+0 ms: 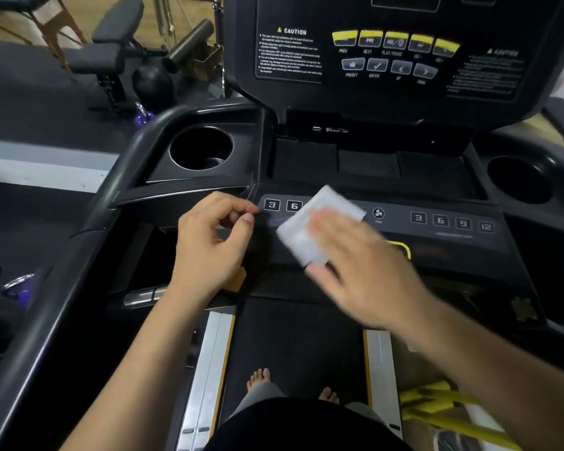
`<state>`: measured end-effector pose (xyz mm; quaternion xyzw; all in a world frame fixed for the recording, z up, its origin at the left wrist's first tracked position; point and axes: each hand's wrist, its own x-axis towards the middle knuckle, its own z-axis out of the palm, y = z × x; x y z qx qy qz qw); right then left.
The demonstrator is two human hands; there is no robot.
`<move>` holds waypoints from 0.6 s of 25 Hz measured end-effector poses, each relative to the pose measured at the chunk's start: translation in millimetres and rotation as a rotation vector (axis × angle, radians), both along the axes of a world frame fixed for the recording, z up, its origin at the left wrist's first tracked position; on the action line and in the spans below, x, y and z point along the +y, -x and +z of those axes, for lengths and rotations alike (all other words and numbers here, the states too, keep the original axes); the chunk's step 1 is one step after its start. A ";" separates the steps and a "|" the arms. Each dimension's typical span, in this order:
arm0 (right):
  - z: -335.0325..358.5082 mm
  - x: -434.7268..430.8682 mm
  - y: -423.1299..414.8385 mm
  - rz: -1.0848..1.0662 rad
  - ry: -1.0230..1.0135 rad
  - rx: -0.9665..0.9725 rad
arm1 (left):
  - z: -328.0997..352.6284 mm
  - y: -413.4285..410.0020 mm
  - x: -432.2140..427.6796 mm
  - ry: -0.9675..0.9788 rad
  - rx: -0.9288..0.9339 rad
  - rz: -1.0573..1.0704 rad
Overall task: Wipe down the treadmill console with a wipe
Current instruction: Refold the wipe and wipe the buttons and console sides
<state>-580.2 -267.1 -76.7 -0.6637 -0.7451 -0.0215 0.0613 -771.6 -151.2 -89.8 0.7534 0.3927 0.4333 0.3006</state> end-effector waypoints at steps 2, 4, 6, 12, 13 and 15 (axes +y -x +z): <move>12.9 13.7 -21.4 -0.196 -0.019 0.022 | 8.3 -13.8 -4.2 -0.111 0.080 -0.041; 8.2 12.5 -0.9 -0.161 0.019 0.020 | 14.3 -28.6 -9.7 -0.174 0.162 -0.095; -5.5 -8.3 30.9 -0.008 0.066 -0.006 | 13.8 -37.6 -13.4 -0.205 0.229 -0.132; 11.6 -2.0 -27.9 -0.261 -0.053 0.067 | 0.2 -41.1 -15.4 -0.286 0.416 -0.088; 10.5 -2.7 -19.2 -0.255 -0.045 0.091 | 0.5 -41.6 -15.8 -0.298 0.429 -0.088; -0.7 -17.1 12.1 -0.148 0.004 0.080 | 1.8 -42.0 -16.6 -0.341 0.471 -0.088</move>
